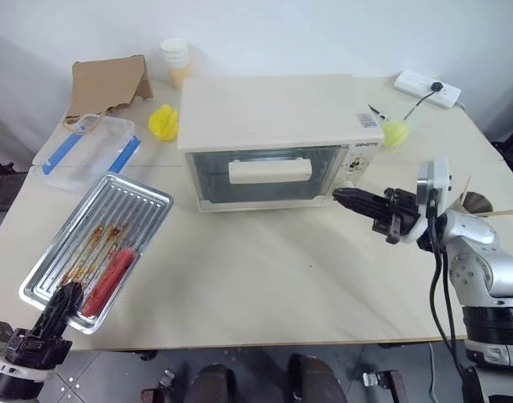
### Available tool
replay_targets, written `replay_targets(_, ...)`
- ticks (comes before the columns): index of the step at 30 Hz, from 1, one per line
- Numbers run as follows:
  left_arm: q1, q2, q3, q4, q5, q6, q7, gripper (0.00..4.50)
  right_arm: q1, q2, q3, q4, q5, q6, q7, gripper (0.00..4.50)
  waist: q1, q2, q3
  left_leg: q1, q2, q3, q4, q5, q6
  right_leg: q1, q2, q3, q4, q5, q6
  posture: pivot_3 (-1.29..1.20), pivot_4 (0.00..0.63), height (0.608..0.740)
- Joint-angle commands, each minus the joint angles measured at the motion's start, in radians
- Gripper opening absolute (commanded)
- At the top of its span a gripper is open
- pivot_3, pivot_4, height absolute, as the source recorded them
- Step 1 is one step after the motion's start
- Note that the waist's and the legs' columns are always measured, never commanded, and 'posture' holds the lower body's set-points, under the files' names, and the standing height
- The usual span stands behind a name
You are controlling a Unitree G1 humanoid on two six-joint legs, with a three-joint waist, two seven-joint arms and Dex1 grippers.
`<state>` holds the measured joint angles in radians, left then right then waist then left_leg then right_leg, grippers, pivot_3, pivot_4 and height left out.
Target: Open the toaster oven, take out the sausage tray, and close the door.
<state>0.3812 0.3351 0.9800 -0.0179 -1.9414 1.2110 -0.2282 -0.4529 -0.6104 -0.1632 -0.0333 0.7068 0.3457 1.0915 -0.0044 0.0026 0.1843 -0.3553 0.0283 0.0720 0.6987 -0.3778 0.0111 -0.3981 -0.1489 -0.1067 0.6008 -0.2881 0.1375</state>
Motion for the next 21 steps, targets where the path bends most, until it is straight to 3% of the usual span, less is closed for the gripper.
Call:
replay_targets(1, 0.05, 0.036, 0.002, -0.006, -0.031, 0.042, -0.069, 0.0, -0.011, -0.024, -0.024, -0.026, 0.019, 0.031, 0.003, 0.05, 0.0, 0.0, 0.0, 0.0, 0.0, 0.0, 0.0, 0.0, 0.0, 0.0, 0.0, 0.0, 0.0, 0.0, 0.0, 0.0, 0.15, 0.74)
replay_targets(3, 0.072, 0.059, -0.02, -0.006, -0.031, 0.062, -0.092, 0.0, 0.016, -0.058, -0.017, -0.038, 0.004, 0.043, 0.029, 0.05, 0.004, 0.0, 0.0, -0.001, 0.0, 0.0, -0.001, -0.001, 0.0, 0.0, 0.0, -0.001, 0.0, 0.0, 0.0, 0.0, 0.15, 0.74)
replay_targets(6, 0.105, 0.1, -0.08, -0.013, -0.031, 0.082, -0.113, 0.0, 0.069, -0.091, -0.019, -0.064, -0.028, -0.003, 0.073, 0.55, 0.004, 0.0, 0.0, -0.002, 0.0, -0.001, -0.001, -0.002, 0.002, -0.001, 0.0, -0.001, 0.0, 0.0, 0.0, 0.0, 0.15, 0.74)
replay_targets(12, 0.092, 0.19, -0.208, -0.035, -0.031, 0.072, -0.116, 0.0, 0.228, -0.117, -0.044, -0.143, -0.102, -0.191, 0.17, 2.48, 0.002, 0.0, 0.0, -0.002, 0.0, 0.002, -0.001, -0.003, 0.002, -0.001, 0.001, -0.001, -0.001, 0.0, 0.0, 0.0, 0.15, 0.74)
replay_targets(15, -0.045, 0.273, -0.384, -0.033, -0.031, 0.07, -0.068, 0.0, 0.384, -0.134, -0.112, -0.175, -0.169, -0.338, 0.194, 3.43, 0.013, 0.0, 0.0, -0.001, -0.001, 0.004, -0.001, -0.003, 0.003, 0.0, 0.001, -0.001, -0.002, 0.0, 0.0, 0.0, 0.15, 0.74)
replay_targets(18, -0.129, 0.317, -0.481, -0.014, -0.011, 0.07, -0.059, 0.0, 0.465, -0.142, -0.149, -0.202, -0.179, -0.365, 0.184, 4.37, 0.026, 0.001, 0.0, 0.0, -0.002, 0.003, 0.0, -0.003, 0.003, 0.001, 0.001, 0.0, -0.004, 0.0, 0.0, 0.0, 0.15, 0.74)
replay_targets(21, -0.252, 0.335, -0.578, 0.024, 0.056, 0.067, -0.063, 0.0, 0.532, -0.147, -0.19, -0.237, -0.17, -0.368, 0.163, 4.47, 0.015, 0.001, 0.0, 0.001, -0.002, 0.009, 0.0, -0.002, 0.003, 0.002, 0.001, 0.002, -0.003, 0.0, 0.001, 0.0, 0.15, 0.74)
